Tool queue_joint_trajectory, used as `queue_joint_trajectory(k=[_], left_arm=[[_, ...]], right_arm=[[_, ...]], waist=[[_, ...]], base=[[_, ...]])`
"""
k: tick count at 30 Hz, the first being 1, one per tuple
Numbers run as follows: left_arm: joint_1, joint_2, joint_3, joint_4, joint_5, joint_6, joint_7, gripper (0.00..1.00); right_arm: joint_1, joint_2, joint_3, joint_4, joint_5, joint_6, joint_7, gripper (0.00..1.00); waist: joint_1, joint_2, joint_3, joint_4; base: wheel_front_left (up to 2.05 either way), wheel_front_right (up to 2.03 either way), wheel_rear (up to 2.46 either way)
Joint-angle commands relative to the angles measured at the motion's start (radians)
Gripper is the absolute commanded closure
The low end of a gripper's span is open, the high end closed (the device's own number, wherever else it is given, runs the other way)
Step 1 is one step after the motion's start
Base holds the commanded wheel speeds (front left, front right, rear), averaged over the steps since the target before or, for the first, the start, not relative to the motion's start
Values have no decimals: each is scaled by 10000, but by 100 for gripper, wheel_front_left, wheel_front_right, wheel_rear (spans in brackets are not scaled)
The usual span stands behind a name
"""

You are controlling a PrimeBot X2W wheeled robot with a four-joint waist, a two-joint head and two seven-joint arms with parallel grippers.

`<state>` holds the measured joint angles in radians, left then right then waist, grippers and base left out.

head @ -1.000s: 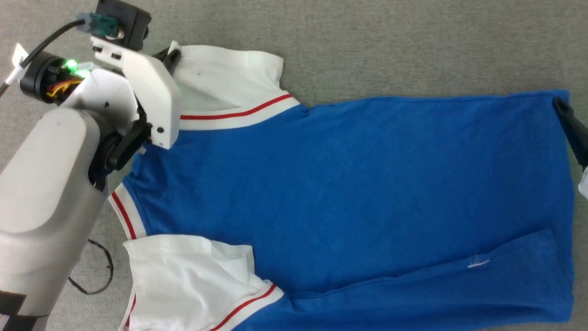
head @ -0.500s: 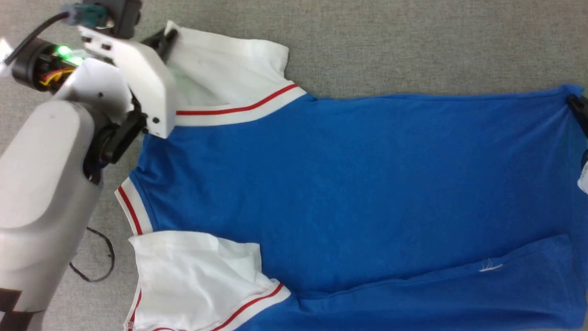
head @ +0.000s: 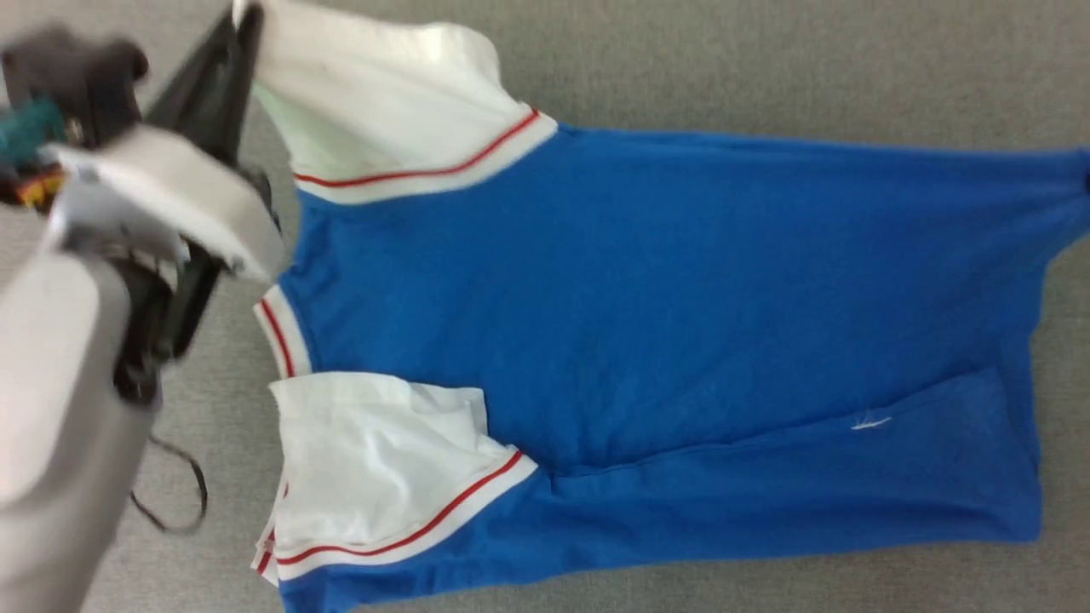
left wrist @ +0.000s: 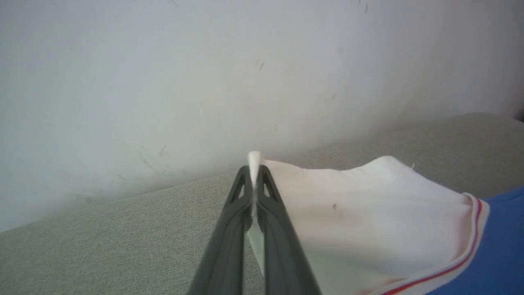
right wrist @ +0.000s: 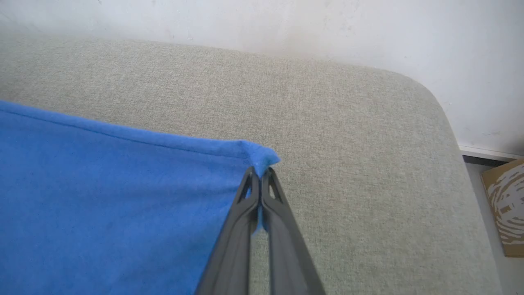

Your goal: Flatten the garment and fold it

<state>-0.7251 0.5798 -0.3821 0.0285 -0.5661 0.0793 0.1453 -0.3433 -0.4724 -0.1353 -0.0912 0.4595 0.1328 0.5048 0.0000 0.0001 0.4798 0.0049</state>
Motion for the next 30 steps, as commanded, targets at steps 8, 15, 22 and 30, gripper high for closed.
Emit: queue_joint_trajectory(k=[8,15,22,30], left_arm=[[3163,96,604,-2066,-702,897,-953,100],[6272,10,1087,-3071,-1467,1506,-1609,100],[8136,-230,825,-2660,-2001,1539,-1741,100],[8015,-522,-4,-1058,-2009,1197,-1275,100]], right_arm=[[1874,519,-470,-365,214,-21,-504,100],[3257,1223,-806,-537,313,-21,-724,100],[4568,1857,-1012,-326,240,-21,-642,100],[5016,1985,-727,21,-211,-21,-451,93]], waist=[[0,-1,-1503,457],[0,-1,-2133,631],[0,-1,-2676,753],[0,-1,-3048,662]], base=[[0,0,0],[0,0,0],[0,0,0],[0,0,0]])
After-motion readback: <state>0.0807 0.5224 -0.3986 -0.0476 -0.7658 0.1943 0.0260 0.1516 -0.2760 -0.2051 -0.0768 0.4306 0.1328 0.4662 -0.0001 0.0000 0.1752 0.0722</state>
